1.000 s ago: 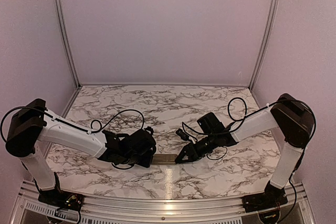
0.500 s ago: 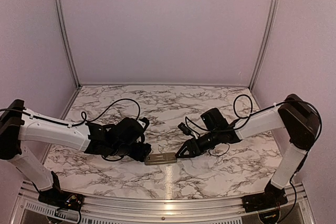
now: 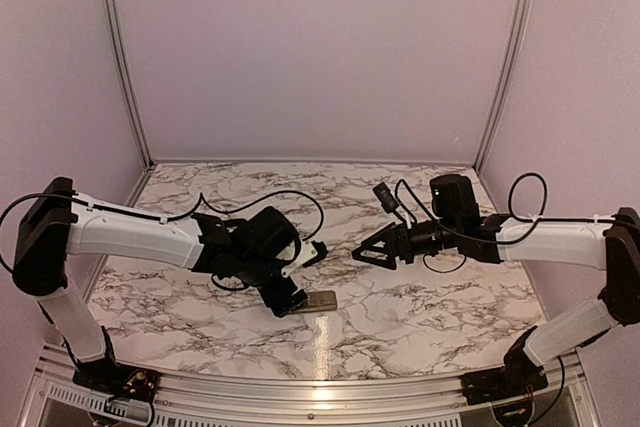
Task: Load the batteries into the remote control
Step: Pick up the remote control from the center of the board, then pass from the left arm to the right
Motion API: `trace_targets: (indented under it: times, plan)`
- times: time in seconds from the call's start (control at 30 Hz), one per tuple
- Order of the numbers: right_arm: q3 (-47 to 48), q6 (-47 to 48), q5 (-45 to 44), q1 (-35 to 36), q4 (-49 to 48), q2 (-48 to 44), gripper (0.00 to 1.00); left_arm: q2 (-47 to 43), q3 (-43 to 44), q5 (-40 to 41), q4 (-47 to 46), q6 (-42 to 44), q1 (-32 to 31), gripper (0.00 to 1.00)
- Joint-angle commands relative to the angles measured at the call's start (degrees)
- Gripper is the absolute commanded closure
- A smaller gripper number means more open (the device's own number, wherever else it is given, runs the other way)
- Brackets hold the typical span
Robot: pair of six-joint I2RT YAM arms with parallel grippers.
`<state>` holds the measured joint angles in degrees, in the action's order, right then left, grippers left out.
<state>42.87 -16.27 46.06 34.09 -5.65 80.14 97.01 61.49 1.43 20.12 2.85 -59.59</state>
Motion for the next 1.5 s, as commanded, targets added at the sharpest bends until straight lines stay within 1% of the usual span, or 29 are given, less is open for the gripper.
trace_targets:
  times: [0.0,0.13,0.3,0.37,0.47,0.63,0.73,0.9,1.17,1.23,1.3,1.47]
  plan:
    - [-1.67,0.81,-0.47,-0.86,-2.80,-4.13,0.02,5.84,4.57,-1.82,6.76,7.16,0.09,0.13]
    - [-3.51,0.21,-0.02,-1.34,-5.09,-6.79,0.02,10.30,7.80,-2.31,8.21,8.63,0.09,0.23]
    - [-4.85,-0.16,1.05,-1.65,-7.28,-9.30,0.02,13.89,9.78,-4.69,9.60,9.79,0.09,0.31]
    - [-5.70,-0.55,1.78,-1.65,-8.53,-10.23,0.03,15.26,10.30,-4.99,10.53,10.14,0.09,0.37]
    - [-6.66,-0.89,2.27,-1.67,-9.96,-11.57,0.03,16.54,10.66,-5.87,11.72,10.23,0.09,0.49]
    - [-7.00,-0.80,1.56,-1.70,-10.18,-12.34,0.04,15.34,10.04,-7.19,10.66,9.41,0.29,0.66]
    - [-6.31,-0.65,0.89,-1.83,-9.56,-12.27,0.04,11.15,8.06,-8.58,6.80,7.85,1.25,0.72]
    - [-4.17,-2.29,1.54,-1.83,-9.96,-12.36,0.04,1.20,2.63,-10.85,-2.86,5.14,3.17,0.74]
    - [-1.84,-6.95,4.80,-0.93,-17.91,-12.40,0.05,-12.87,-4.85,-17.24,-19.19,-0.36,4.00,0.74]
    - [-0.33,-6.90,5.37,0.50,-18.91,-11.72,0.05,-15.94,-7.06,-19.11,-25.34,-2.22,4.05,0.74]
    - [1.27,-5.90,5.48,2.41,-19.05,-11.07,0.05,-18.60,-9.52,-21.48,-30.80,-5.91,4.05,0.74]
    - [5.37,-3.95,5.46,6.75,-19.23,-8.61,0.06,-22.10,-12.88,-25.55,-39.25,-11.11,4.05,0.74]
